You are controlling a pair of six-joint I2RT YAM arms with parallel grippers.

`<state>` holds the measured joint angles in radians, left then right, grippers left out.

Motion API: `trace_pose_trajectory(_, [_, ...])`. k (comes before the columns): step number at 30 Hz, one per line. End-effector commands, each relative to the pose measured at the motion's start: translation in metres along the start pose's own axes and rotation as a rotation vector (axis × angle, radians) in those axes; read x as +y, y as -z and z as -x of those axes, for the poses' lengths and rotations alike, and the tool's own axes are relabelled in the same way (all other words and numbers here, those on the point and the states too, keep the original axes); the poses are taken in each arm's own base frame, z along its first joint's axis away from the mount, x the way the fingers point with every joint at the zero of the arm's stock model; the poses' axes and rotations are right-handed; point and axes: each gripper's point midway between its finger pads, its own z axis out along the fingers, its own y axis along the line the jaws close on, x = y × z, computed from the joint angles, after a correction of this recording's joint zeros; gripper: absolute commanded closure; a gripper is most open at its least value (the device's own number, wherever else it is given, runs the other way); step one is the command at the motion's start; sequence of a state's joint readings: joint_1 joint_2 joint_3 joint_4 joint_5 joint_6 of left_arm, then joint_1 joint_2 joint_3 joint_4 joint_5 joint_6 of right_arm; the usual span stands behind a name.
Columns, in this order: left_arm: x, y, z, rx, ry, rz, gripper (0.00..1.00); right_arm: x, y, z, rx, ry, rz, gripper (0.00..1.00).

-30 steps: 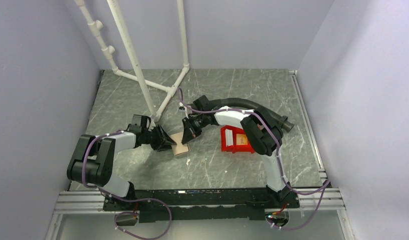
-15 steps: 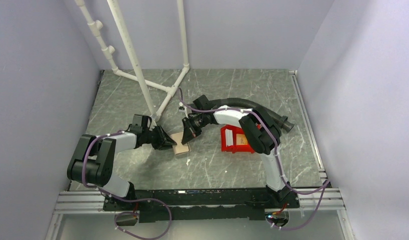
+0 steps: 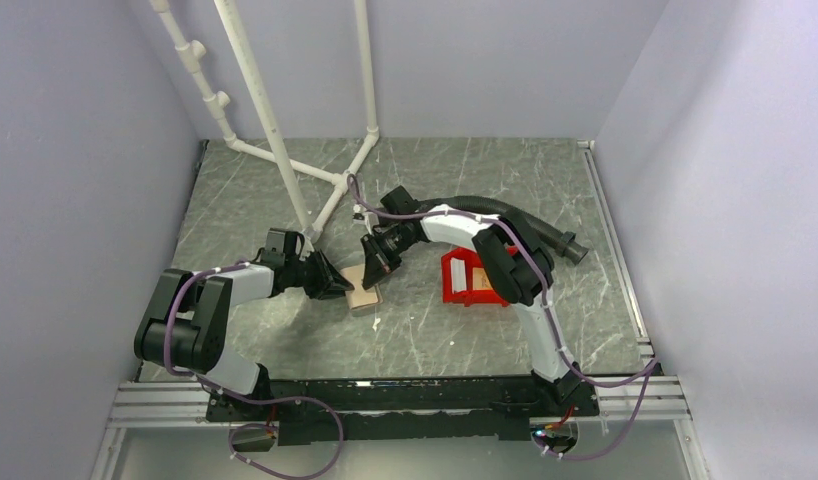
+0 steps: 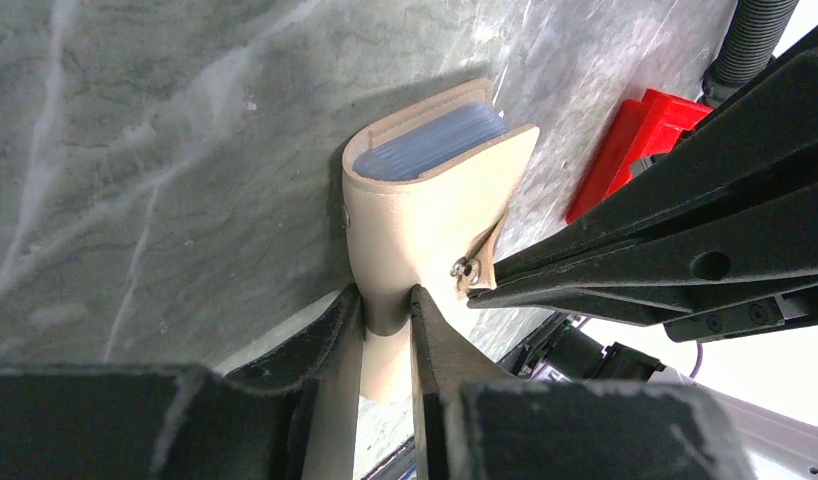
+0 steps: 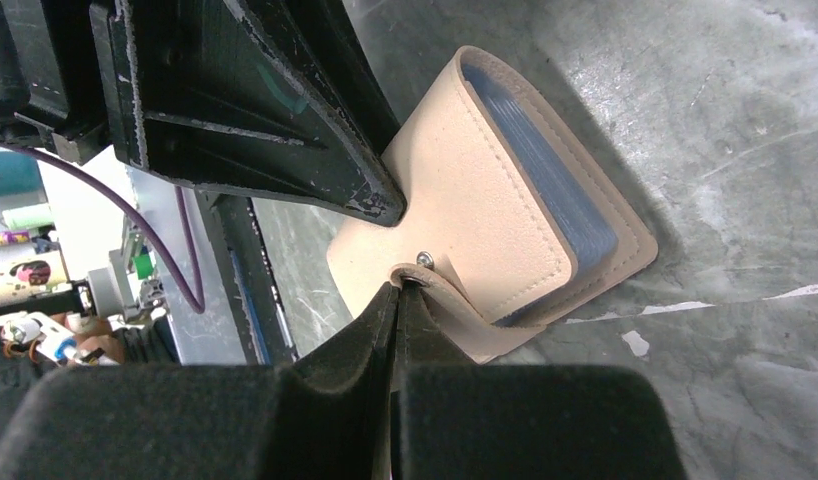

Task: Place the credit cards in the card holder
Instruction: Close the card holder at the center of the board.

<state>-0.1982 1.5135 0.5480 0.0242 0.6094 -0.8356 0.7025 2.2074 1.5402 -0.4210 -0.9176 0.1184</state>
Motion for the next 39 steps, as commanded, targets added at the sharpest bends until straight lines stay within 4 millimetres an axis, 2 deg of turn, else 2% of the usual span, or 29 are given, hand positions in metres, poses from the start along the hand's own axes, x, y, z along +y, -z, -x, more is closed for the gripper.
trace_pose_trajectory(1, [-0.034, -0.001, 0.001, 0.007, -0.088, -0.102, 0.86, -0.006, -0.021, -0.004, 0.053, 0.072, -0.028, 1.00])
trace_pose_trajectory(9, [-0.036, -0.001, 0.000, 0.013, -0.112, -0.100, 0.87, -0.024, -0.024, -0.009, 0.129, -0.025, -0.132, 1.00])
trace_pose_trajectory(18, [-0.038, -0.002, -0.002, 0.022, -0.121, -0.114, 0.89, -0.054, -0.029, -0.015, 0.170, -0.261, -0.293, 1.00])
trace_pose_trajectory(25, [-0.040, -0.002, -0.004, 0.024, -0.139, -0.116, 0.89, -0.074, -0.033, -0.009, 0.187, -0.422, -0.386, 1.00])
trace_pose_trajectory(32, [-0.040, -0.003, -0.009, 0.030, -0.157, -0.113, 0.89, -0.107, -0.039, -0.011, 0.166, -0.560, -0.509, 1.00])
trace_pose_trajectory(39, [-0.042, -0.002, -0.012, 0.034, -0.173, -0.114, 0.90, -0.149, -0.034, -0.028, 0.185, -0.599, -0.772, 1.00])
